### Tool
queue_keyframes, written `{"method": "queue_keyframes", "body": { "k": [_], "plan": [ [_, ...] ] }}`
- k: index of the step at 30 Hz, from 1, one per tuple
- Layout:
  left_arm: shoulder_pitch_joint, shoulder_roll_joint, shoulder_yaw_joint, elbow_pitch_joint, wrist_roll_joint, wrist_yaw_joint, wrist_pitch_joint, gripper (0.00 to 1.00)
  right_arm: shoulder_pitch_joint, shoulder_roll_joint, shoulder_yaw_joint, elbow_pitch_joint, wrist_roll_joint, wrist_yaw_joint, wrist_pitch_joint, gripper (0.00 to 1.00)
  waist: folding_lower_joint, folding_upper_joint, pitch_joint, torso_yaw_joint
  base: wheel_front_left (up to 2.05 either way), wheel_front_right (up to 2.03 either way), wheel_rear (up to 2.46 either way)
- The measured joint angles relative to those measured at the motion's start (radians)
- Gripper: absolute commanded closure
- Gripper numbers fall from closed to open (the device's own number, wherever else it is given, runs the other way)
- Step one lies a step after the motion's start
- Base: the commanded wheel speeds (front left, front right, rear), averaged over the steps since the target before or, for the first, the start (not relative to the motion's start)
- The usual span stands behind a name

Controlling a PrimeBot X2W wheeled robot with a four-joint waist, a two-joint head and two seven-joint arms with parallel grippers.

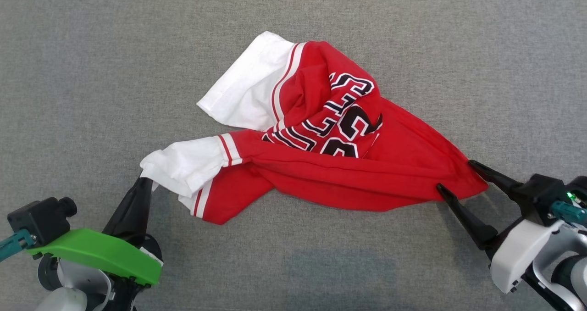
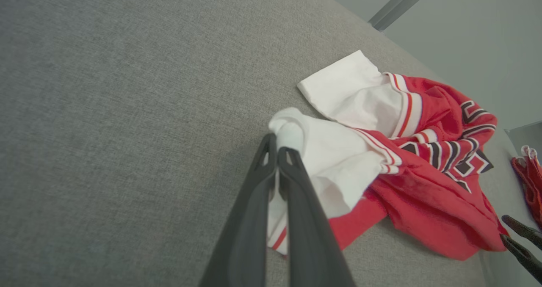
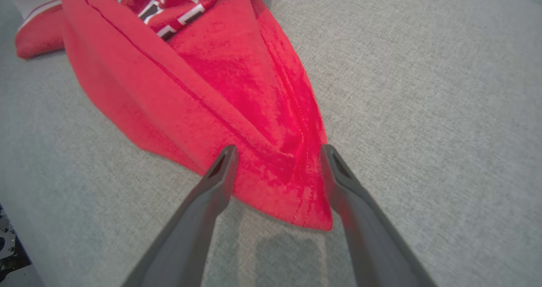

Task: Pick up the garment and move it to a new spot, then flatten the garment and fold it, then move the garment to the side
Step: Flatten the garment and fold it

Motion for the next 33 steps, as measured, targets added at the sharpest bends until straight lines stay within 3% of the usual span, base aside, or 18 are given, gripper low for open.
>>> {"method": "queue_keyframes", "body": {
  "k": [10,20,28,29,30,31,33],
  "plan": [
    [-0.028,-0.021,-0.017,0.018,0.003,-0.003,0.005,1.0,-0.167,-0.102,0.166,0.131,0.094,0.0,0.03,0.0,0.0,0.0,0.011,0.031,0.0,0.0,0.0],
    [-0.016,-0.02,0.0,0.021,0.001,-0.003,-0.012,1.0,-0.094,-0.152,0.145,0.119,0.131,0.0,0.02,0.0,0.0,0.0,0.007,0.017,0.0,0.0,0.0],
    [-0.026,-0.015,-0.002,0.015,0.002,-0.003,-0.006,1.0,-0.108,-0.152,0.16,0.111,0.125,0.0,0.021,0.0,0.0,0.0,0.017,0.0,0.0,0.0,0.0],
    [-0.028,-0.015,-0.002,0.015,0.002,-0.003,-0.004,1.0,-0.113,-0.152,0.163,0.114,0.125,0.0,0.022,0.2,0.0,0.0,0.017,0.001,0.0,0.0,0.0],
    [-0.028,-0.015,-0.002,0.016,0.002,-0.003,-0.004,1.0,-0.117,-0.153,0.166,0.119,0.125,0.0,0.022,0.2,0.0,0.0,0.017,0.002,0.0,0.0,0.0],
    [-0.028,-0.015,-0.002,0.017,0.002,-0.003,-0.004,1.0,-0.122,-0.154,0.168,0.126,0.125,0.0,0.024,0.52,0.0,0.0,0.016,0.003,0.0,0.0,0.0],
    [-0.028,-0.015,-0.004,0.021,0.003,-0.003,-0.004,1.0,-0.131,-0.153,0.168,0.14,0.128,0.001,0.024,1.0,0.0,0.0,0.012,0.006,0.0,0.0,0.0]
  ]
}}
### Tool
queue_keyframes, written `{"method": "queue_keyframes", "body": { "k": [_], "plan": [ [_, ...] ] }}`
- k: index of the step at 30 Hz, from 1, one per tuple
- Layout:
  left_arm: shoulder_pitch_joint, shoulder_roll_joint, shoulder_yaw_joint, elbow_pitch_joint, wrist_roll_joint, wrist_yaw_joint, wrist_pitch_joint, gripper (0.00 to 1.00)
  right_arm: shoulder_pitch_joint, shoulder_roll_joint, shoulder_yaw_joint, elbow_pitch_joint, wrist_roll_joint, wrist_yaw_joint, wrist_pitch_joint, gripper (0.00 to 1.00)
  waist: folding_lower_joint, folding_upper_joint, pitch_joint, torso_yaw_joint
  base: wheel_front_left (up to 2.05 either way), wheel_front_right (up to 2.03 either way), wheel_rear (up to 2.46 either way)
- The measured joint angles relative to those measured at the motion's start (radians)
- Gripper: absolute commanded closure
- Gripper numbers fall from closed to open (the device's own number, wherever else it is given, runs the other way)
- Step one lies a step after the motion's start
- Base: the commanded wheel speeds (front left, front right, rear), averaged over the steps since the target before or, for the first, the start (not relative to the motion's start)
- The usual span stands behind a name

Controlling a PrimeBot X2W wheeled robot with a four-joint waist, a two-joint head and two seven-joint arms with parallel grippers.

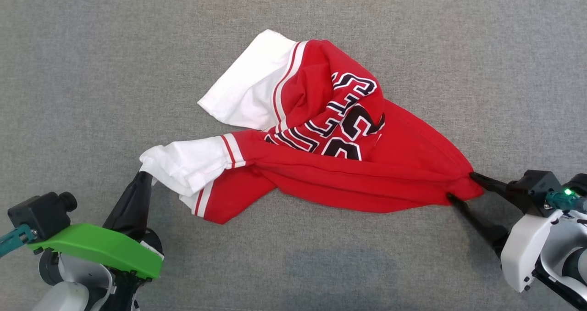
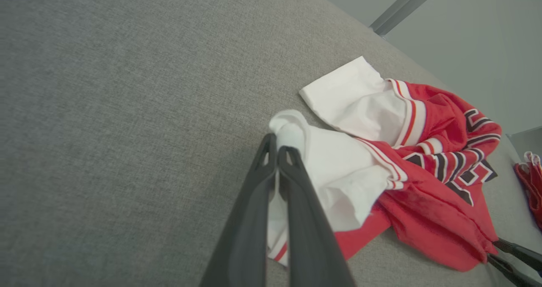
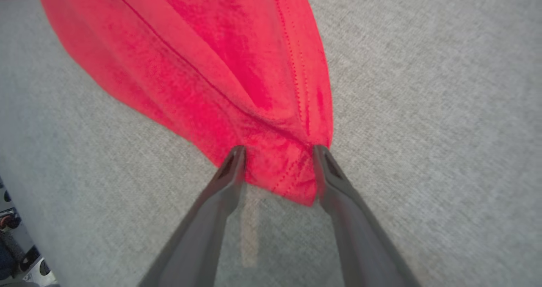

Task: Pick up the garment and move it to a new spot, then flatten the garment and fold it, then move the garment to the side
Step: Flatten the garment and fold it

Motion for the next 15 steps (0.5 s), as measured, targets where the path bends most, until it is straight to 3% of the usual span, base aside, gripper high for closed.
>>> {"method": "queue_keyframes", "body": {
  "k": [5,10,15],
  "plan": [
    [0.007,0.017,0.013,0.0,0.005,0.005,-0.006,1.0,0.002,-0.009,-0.035,-0.016,0.076,0.0,0.027,1.0,0.0,0.0,-0.025,0.004,0.0,0.0,0.0],
    [-0.004,0.121,0.07,-0.076,0.041,0.023,0.007,1.0,-0.024,-0.097,-0.14,-0.169,0.239,0.0,0.125,1.0,0.0,0.0,-0.067,-0.001,0.0,0.0,0.0],
    [-0.086,0.215,0.138,-0.213,0.079,0.056,0.036,1.0,-0.166,-0.155,-0.304,-0.316,0.361,0.0,0.208,1.0,0.0,0.0,-0.118,-0.013,0.0,0.0,0.0]
  ]
}}
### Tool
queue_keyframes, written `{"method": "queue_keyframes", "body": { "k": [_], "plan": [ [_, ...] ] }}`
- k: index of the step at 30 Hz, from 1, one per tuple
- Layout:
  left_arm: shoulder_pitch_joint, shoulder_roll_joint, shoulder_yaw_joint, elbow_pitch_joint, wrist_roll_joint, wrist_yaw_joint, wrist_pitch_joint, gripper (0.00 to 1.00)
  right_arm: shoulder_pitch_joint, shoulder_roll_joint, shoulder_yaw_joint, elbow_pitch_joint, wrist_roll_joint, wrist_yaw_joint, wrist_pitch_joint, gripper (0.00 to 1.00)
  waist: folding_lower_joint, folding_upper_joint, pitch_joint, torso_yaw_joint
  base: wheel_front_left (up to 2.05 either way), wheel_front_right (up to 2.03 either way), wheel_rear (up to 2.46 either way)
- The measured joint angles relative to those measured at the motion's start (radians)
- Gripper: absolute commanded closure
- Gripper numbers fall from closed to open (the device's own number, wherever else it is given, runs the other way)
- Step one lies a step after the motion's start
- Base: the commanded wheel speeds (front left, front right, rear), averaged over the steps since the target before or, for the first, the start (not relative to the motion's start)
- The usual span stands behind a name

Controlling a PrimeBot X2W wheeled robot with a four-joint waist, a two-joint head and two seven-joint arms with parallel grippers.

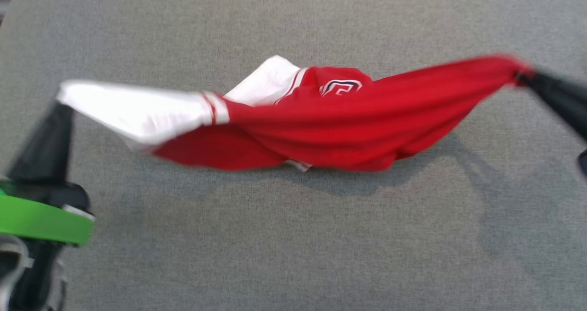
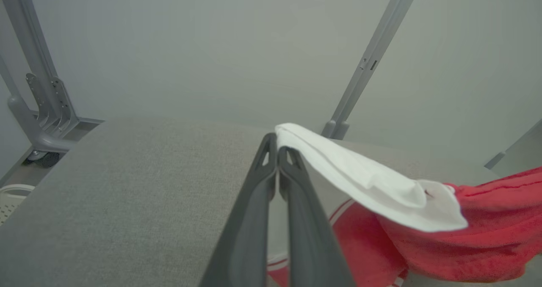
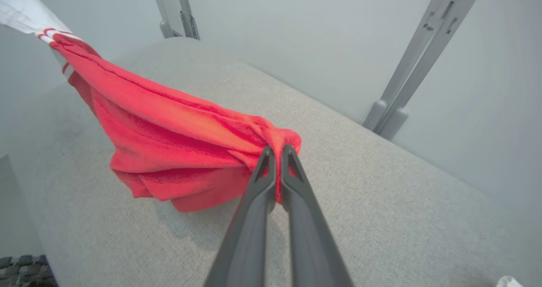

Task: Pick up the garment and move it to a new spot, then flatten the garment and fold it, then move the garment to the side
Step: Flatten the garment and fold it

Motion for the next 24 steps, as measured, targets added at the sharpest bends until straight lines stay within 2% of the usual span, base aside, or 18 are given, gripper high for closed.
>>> {"method": "queue_keyframes", "body": {
  "k": [6,13,14,17,20,22,24],
  "plan": [
    [-0.109,0.134,0.137,-0.171,0.05,0.07,0.037,1.0,-0.088,-0.019,-0.176,-0.079,0.08,0.0,0.06,1.0,0.0,0.0,-0.074,-0.013,0.0,0.0,0.0],
    [-0.184,0.263,0.311,-0.367,0.04,0.167,0.125,1.0,-0.042,0.06,-0.376,-0.258,0.183,0.0,0.142,1.0,-0.0001,0.0,-0.147,-0.047,0.0,0.0,0.0],
    [-0.184,0.263,0.311,-0.367,0.04,0.167,0.125,1.0,-0.042,0.06,-0.376,-0.258,0.183,0.0,0.142,1.0,-0.0001,0.0,-0.147,-0.047,0.0,0.0,0.0],
    [-0.208,0.309,0.38,-0.423,0.019,0.199,0.175,1.0,0.002,0.104,-0.479,-0.347,0.236,0.0,0.202,1.0,-0.0001,0.0,-0.157,-0.071,0.0,0.0,0.0],
    [-0.242,0.35,0.435,-0.427,-0.016,0.203,0.217,1.0,0.025,0.151,-0.56,-0.4,0.287,0.0,0.26,1.0,-0.0001,0.0,-0.143,-0.088,0.0,0.0,0.0],
    [-0.275,0.357,0.444,-0.403,-0.054,0.177,0.236,1.0,0.023,0.161,-0.579,-0.407,0.3,0.0,0.289,1.0,-0.0001,0.0,-0.124,-0.098,0.0,0.0,0.0],
    [-0.315,0.363,0.431,-0.344,-0.087,0.133,0.246,1.0,0.003,0.163,-0.554,-0.392,0.31,0.0,0.308,1.0,-0.0001,0.0,-0.097,-0.108,0.0,0.0,0.0]
  ]
}}
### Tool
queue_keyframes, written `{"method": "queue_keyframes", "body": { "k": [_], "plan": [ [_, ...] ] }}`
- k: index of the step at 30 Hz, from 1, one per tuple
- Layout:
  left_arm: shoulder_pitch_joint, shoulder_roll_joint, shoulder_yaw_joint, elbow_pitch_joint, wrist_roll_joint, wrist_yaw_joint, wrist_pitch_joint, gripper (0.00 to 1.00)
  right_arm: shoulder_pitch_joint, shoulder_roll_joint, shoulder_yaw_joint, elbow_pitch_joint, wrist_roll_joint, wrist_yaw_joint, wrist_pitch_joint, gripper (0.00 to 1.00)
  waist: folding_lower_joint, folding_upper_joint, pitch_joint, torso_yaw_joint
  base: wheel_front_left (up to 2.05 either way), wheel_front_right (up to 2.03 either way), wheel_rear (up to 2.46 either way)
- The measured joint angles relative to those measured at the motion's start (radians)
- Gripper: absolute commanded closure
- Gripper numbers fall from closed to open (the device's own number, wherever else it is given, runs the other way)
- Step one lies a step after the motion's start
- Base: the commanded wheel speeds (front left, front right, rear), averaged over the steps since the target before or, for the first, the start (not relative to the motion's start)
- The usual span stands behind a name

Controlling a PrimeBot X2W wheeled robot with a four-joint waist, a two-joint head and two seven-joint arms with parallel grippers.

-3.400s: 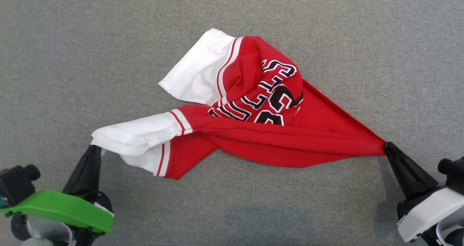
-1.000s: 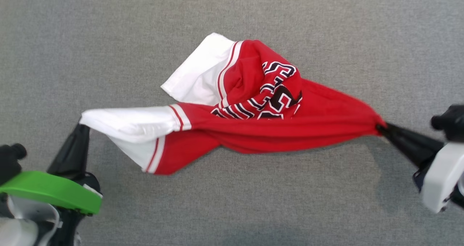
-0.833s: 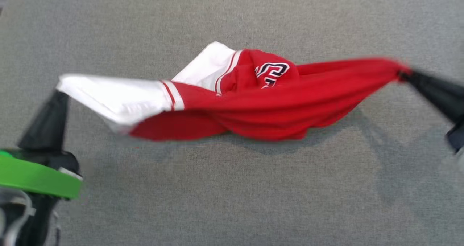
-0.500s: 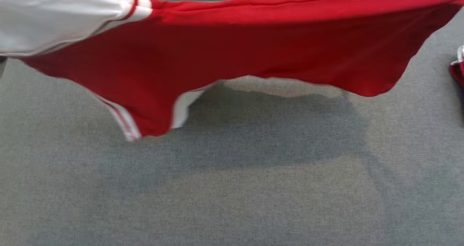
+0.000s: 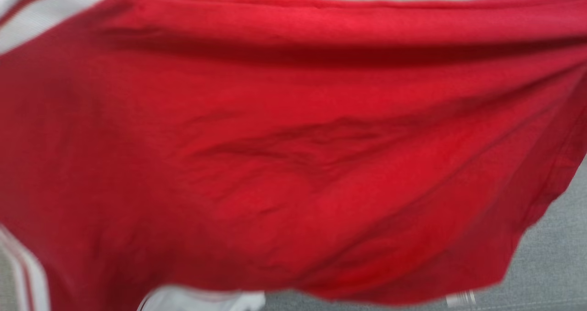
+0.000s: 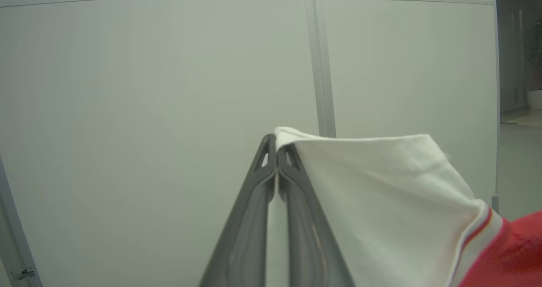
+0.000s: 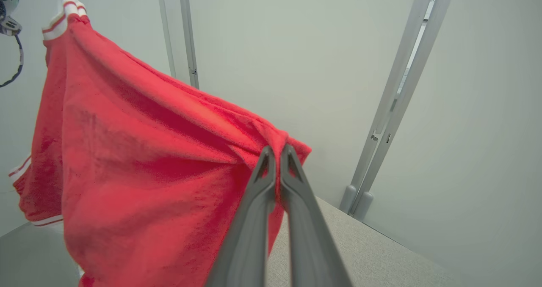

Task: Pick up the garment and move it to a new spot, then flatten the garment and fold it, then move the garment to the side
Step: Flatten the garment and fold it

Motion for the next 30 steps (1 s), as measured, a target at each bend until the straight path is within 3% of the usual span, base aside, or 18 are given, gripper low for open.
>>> {"method": "queue_keyframes", "body": {
  "k": [1,3,6,8,11,14,17,20,24,27,30],
  "plan": [
    [-0.063,0.002,-0.044,0.08,-0.018,-0.057,0.0,1.0,-0.066,-0.004,0.07,0.04,0.001,0.0,0.002,1.0,0.0,0.0,0.032,-0.008,0.0,0.0,0.0],
    [-0.152,-0.003,-0.113,0.176,-0.017,-0.113,0.003,1.0,-0.174,-0.01,0.175,0.1,-0.003,0.0,-0.001,1.0,0.0,0.0,0.069,-0.014,0.0,0.0,0.0],
    [-0.367,-0.058,-0.27,0.355,0.047,-0.191,0.026,1.0,-0.446,0.039,0.372,0.26,-0.067,0.0,-0.019,1.0,0.0,0.0,0.134,-0.019,0.0,0.0,0.0],
    [-0.556,-0.137,-0.401,0.494,0.148,-0.247,0.063,1.0,-0.673,0.12,0.495,0.415,-0.167,0.0,-0.034,1.0,0.0003,0.0,0.181,-0.019,0.0,0.0,0.0],
    [-0.856,-0.333,-0.539,0.754,0.28,-0.306,0.076,1.0,-1.011,0.288,0.618,0.703,-0.384,-0.001,-0.135,1.0,0.0005,-0.0001,0.26,-0.012,0.0,0.0,0.0],
    [-1.114,-0.483,-0.565,0.988,0.383,-0.348,-0.044,1.0,-1.267,0.414,0.659,0.972,-0.586,-0.001,-0.275,1.0,0.0006,0.0,0.338,0.001,0.0,0.0,0.0],
    [-1.276,-0.559,-0.572,1.159,0.457,-0.402,-0.209,1.0,-1.448,0.495,0.676,1.155,-0.719,-0.001,-0.414,1.0,0.0005,0.0,0.413,0.015,0.0,0.0,0.0],
    [-1.304,-0.61,-0.604,1.289,0.49,-0.475,-0.324,1.0,-1.477,0.525,0.732,1.263,-0.741,-0.001,-0.5,1.0,0.0006,-0.0001,0.476,0.029,0.0,0.0,0.0],
    [-1.195,-0.64,-0.67,1.381,0.478,-0.574,-0.381,1.0,-1.37,0.462,0.834,1.292,-0.674,-0.001,-0.542,1.0,0.0006,0.0,0.513,0.055,0.0,0.0,0.0],
    [-1.021,-0.635,-0.717,1.388,0.448,-0.601,-0.413,1.0,-1.209,0.388,0.918,1.241,-0.593,-0.001,-0.559,1.0,0.0005,0.0,0.504,0.064,0.0,0.0,0.0],
    [-0.838,-0.621,-0.723,1.366,0.4,-0.608,-0.434,1.0,-1.01,0.31,0.938,1.175,-0.516,-0.001,-0.594,1.0,0.0002,0.0,0.477,0.071,0.0,0.0,0.0]
  ]
}}
